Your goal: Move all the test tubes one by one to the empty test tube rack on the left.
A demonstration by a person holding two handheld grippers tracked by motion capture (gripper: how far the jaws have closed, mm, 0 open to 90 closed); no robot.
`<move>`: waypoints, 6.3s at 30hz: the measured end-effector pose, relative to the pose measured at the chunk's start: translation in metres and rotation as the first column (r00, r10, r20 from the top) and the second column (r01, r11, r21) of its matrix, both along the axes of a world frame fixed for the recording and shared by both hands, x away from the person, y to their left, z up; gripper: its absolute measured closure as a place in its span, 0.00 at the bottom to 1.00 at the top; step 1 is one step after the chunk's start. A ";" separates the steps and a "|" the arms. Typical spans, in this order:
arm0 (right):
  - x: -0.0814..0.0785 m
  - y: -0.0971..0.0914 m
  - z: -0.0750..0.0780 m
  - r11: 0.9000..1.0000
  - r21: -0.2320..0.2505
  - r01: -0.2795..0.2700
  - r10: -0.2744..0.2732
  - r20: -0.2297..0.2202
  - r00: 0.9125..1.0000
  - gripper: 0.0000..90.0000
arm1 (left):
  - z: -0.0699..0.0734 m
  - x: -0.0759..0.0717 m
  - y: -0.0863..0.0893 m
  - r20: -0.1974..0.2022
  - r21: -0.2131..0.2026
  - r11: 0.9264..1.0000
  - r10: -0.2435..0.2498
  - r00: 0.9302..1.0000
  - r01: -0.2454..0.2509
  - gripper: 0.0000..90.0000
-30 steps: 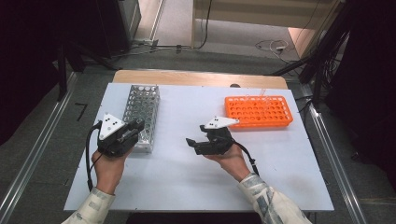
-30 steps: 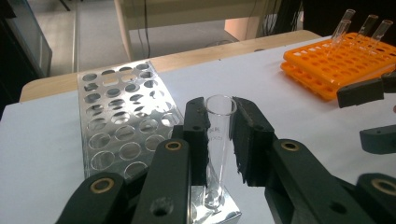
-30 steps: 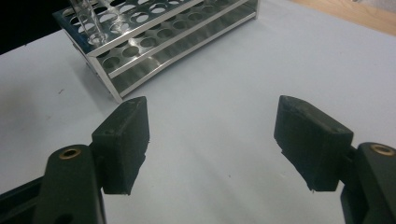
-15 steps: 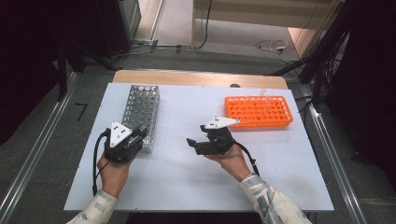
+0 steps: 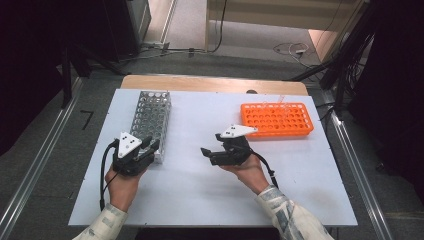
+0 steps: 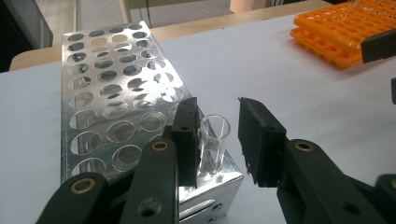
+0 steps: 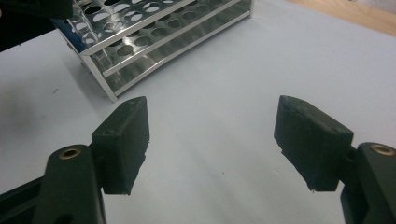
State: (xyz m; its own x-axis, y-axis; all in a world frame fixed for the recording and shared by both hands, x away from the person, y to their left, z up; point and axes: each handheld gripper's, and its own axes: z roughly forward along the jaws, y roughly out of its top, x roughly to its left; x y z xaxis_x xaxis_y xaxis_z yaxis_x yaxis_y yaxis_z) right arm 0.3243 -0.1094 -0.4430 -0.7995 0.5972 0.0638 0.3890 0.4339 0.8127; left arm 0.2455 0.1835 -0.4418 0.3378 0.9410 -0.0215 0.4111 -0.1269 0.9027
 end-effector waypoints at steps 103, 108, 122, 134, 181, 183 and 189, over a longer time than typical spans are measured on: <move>0.082 -0.179 -0.001 0.787 0.070 0.614 -0.617 0.138 0.775 0.81 | 0.015 -0.008 0.012 0.074 -0.100 0.988 0.128 0.989 -0.121 0.23; 0.074 -0.180 0.007 0.791 0.093 0.605 -0.612 0.146 0.777 0.81 | 0.016 -0.009 0.012 0.077 -0.104 0.987 0.128 0.989 -0.120 0.23; 0.058 -0.176 0.016 0.826 0.074 0.558 -0.563 0.120 0.818 0.81 | 0.017 -0.011 0.008 0.075 -0.104 0.990 0.108 0.991 -0.100 0.23; 0.041 -0.155 0.017 0.876 0.056 0.479 -0.482 0.117 0.868 0.81 | 0.017 -0.013 0.001 0.075 -0.097 0.992 0.084 0.994 -0.077 0.24; -0.031 -0.002 -0.012 0.998 -0.056 -0.007 0.011 0.079 0.997 0.81 | 0.009 -0.015 -0.065 0.050 -0.054 0.991 -0.122 0.991 0.124 0.28; -0.034 0.004 -0.013 0.998 -0.062 -0.022 0.027 0.076 0.997 0.81 | 0.008 -0.015 -0.070 0.042 -0.066 0.986 -0.148 0.988 0.150 0.29; -0.040 0.018 -0.018 0.995 -0.069 -0.067 0.071 0.070 0.995 0.81 | 0.004 -0.014 -0.085 0.033 -0.073 0.970 -0.230 0.973 0.232 0.39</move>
State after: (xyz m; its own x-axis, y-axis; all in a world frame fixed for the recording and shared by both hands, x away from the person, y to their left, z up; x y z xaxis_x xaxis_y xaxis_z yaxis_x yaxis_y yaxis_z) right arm 0.2838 -0.0917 -0.4605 -0.8400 0.5415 -0.0340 0.2974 0.5120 0.8059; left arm 0.2315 0.0990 -0.4377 0.5471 0.8333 -0.0792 0.3571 -0.1468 0.9225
